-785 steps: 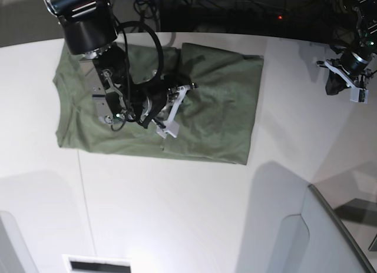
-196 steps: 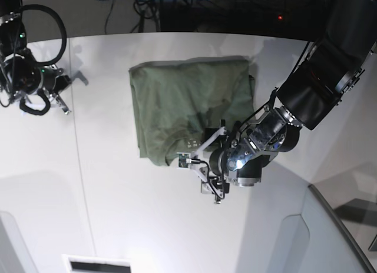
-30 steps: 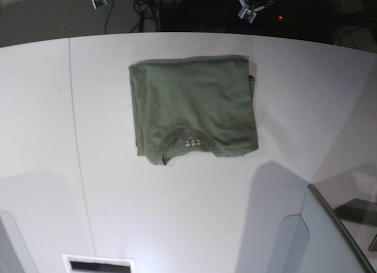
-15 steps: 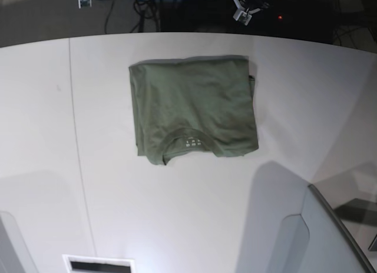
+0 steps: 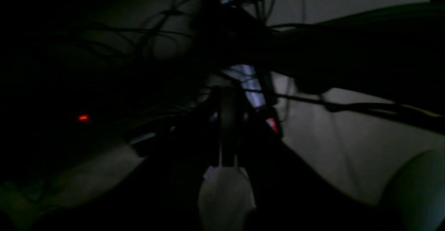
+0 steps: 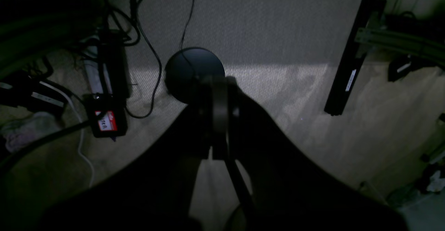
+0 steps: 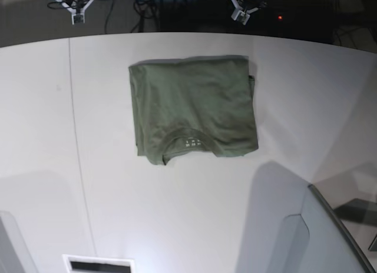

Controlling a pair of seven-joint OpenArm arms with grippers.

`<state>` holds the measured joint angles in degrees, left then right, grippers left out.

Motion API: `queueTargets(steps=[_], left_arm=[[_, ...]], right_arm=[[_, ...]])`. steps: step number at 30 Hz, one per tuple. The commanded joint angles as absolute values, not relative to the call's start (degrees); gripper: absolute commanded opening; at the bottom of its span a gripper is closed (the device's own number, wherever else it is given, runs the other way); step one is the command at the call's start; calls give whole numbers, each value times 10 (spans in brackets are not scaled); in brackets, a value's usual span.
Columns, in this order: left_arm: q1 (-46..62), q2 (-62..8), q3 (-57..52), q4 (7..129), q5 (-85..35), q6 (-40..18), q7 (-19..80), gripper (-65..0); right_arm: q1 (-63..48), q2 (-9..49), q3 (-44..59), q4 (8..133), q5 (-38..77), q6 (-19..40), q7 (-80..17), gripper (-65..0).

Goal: Layout the t-shirt on the table in an organized manner, then fold the t-shirt properly

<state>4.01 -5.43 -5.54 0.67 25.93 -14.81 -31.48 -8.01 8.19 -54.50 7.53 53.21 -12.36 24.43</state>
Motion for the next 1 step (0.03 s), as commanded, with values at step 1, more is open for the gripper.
queueTargets(steps=[1], left_arm=[[44, -54, -56, 7, 260, -149, -320, -650]], right_arm=[[-85, 87, -545, 76, 532, -125, 249, -650]])
